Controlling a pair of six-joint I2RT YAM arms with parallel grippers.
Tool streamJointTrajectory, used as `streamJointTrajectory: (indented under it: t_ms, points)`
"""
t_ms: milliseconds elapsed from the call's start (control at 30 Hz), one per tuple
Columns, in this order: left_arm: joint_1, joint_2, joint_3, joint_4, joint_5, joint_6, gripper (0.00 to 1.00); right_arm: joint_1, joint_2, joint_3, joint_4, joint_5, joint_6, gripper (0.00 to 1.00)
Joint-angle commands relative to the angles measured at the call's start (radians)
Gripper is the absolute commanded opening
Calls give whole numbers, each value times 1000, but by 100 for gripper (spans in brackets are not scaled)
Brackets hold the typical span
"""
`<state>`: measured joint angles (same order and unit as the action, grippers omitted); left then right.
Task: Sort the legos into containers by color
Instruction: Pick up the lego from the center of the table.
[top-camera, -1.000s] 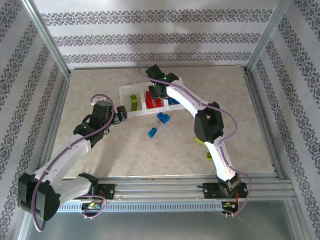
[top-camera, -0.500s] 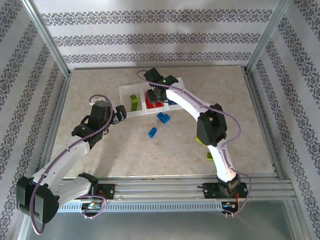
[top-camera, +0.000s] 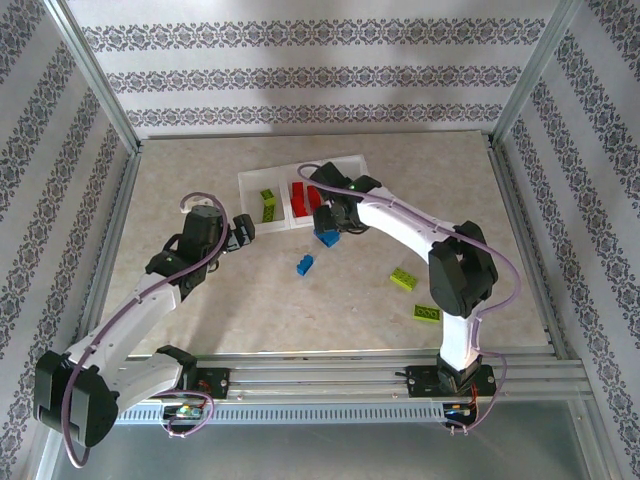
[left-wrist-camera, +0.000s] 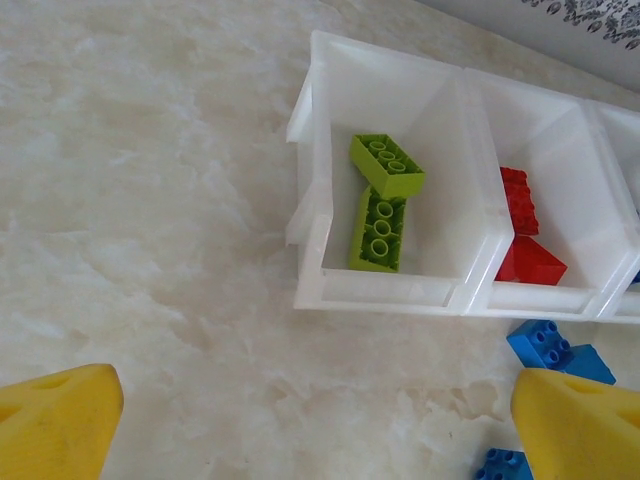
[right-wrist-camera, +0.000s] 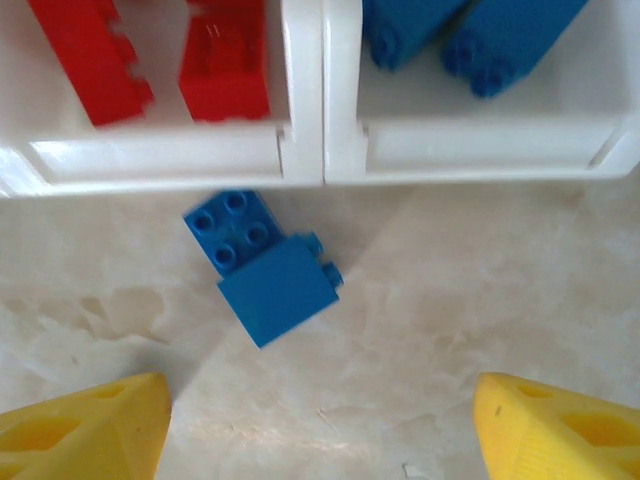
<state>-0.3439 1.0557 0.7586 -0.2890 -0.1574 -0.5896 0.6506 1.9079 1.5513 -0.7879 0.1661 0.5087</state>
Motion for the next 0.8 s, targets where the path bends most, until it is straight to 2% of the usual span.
streamJointTrajectory:
  t_ms: [0, 400, 767]
  points:
    - [16, 12, -2, 51, 22, -27, 100, 2, 5, -35, 33, -42, 40, 80]
    - [18, 35, -1, 53, 42, -36, 100, -20, 151, 56, 29, -95, 66, 76]
    - [19, 47, -3, 62, 47, -37, 100, -40, 190, 81, 59, -122, 108, 76]
